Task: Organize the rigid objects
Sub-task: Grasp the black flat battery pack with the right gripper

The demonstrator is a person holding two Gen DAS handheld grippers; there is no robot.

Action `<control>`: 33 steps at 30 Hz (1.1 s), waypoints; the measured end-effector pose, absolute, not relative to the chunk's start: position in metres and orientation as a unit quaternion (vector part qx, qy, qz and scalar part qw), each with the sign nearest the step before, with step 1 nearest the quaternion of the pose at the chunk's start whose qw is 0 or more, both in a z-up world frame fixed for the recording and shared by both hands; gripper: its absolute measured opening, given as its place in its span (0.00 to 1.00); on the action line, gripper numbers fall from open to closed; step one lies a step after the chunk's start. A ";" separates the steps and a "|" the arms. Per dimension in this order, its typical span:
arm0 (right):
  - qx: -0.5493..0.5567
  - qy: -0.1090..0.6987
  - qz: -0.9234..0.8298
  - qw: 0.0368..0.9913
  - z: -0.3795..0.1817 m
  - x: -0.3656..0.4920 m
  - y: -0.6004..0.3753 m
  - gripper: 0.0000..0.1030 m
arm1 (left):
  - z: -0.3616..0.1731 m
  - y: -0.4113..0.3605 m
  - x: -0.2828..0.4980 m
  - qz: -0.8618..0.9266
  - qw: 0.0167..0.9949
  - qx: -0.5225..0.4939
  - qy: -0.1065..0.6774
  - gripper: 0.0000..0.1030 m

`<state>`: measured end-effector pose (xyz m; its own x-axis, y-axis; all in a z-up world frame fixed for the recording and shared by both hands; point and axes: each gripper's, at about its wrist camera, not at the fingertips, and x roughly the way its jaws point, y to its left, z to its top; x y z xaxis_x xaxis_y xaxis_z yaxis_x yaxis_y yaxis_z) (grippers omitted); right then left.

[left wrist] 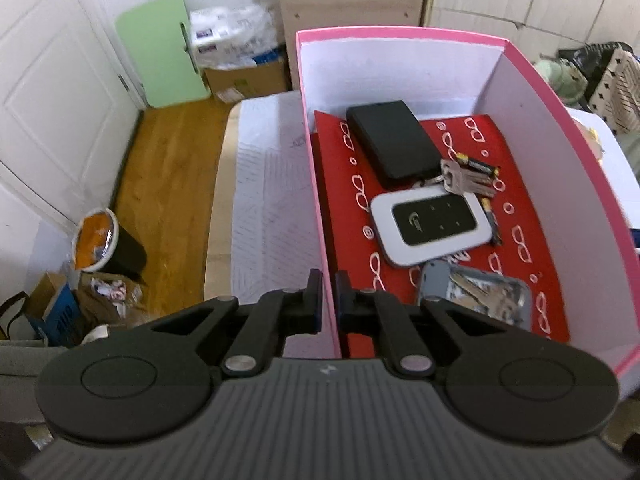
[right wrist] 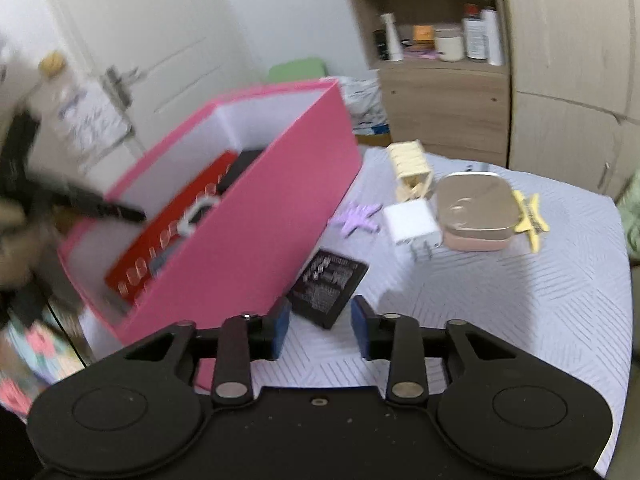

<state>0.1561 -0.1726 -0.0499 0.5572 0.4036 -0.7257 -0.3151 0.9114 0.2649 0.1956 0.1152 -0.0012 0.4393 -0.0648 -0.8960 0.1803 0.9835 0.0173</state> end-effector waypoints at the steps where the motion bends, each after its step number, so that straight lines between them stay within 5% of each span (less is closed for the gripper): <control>1: 0.038 0.424 0.210 0.880 -0.055 0.156 -0.168 0.46 | 0.000 0.115 0.196 -0.073 0.843 0.056 0.529 0.06; 5: -0.030 0.409 0.236 0.881 -0.071 0.164 -0.155 0.62 | 0.001 0.115 0.198 -0.074 0.837 0.057 0.539 0.06; 13: -0.234 0.389 0.369 0.811 -0.070 0.199 -0.142 0.64 | 0.002 0.118 0.199 -0.071 0.834 0.044 0.545 0.05; 21: -0.271 0.385 0.444 0.763 -0.076 0.230 -0.134 0.81 | -0.005 0.116 0.200 -0.063 0.835 0.043 0.544 0.05; 33: -0.165 0.444 0.350 0.808 -0.077 0.229 -0.141 0.71 | -0.003 0.116 0.199 -0.064 0.837 0.045 0.542 0.05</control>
